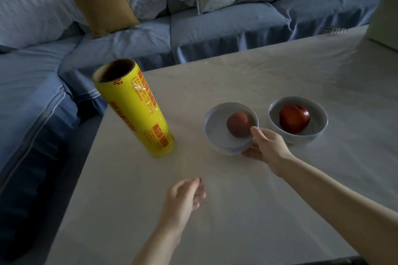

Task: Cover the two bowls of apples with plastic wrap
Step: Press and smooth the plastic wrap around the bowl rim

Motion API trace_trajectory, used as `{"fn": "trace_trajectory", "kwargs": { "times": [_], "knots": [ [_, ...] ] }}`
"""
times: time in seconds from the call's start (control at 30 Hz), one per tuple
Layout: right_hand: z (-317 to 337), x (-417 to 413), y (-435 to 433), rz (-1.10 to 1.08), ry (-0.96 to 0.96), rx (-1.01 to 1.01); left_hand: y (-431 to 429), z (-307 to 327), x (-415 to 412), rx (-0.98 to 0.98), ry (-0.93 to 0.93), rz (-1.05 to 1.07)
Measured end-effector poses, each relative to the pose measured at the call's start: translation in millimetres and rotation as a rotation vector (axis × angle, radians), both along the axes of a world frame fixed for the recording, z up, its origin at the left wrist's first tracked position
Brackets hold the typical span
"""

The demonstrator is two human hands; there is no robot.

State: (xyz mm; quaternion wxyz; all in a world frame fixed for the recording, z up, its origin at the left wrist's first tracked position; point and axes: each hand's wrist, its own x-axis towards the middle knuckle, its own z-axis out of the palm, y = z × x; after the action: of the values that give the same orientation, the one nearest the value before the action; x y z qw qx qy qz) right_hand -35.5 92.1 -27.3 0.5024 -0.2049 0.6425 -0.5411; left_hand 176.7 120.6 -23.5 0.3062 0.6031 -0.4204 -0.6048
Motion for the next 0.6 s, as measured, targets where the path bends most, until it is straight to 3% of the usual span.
{"fn": "trace_trajectory", "kwargs": {
  "times": [0.3, 0.47, 0.6],
  "knots": [
    [-11, 11, -48, -0.123, -0.031, 0.052, 1, -2, 13, -0.073, -0.113, -0.004],
    [-22, -1, -32, -0.067, 0.122, 0.123, -4, -12, 11, -0.147, -0.148, -0.005],
    [-24, -23, 5, -0.130, -0.081, 0.187, -1, -15, 3, -0.163, -0.087, -0.041]
  ]
}}
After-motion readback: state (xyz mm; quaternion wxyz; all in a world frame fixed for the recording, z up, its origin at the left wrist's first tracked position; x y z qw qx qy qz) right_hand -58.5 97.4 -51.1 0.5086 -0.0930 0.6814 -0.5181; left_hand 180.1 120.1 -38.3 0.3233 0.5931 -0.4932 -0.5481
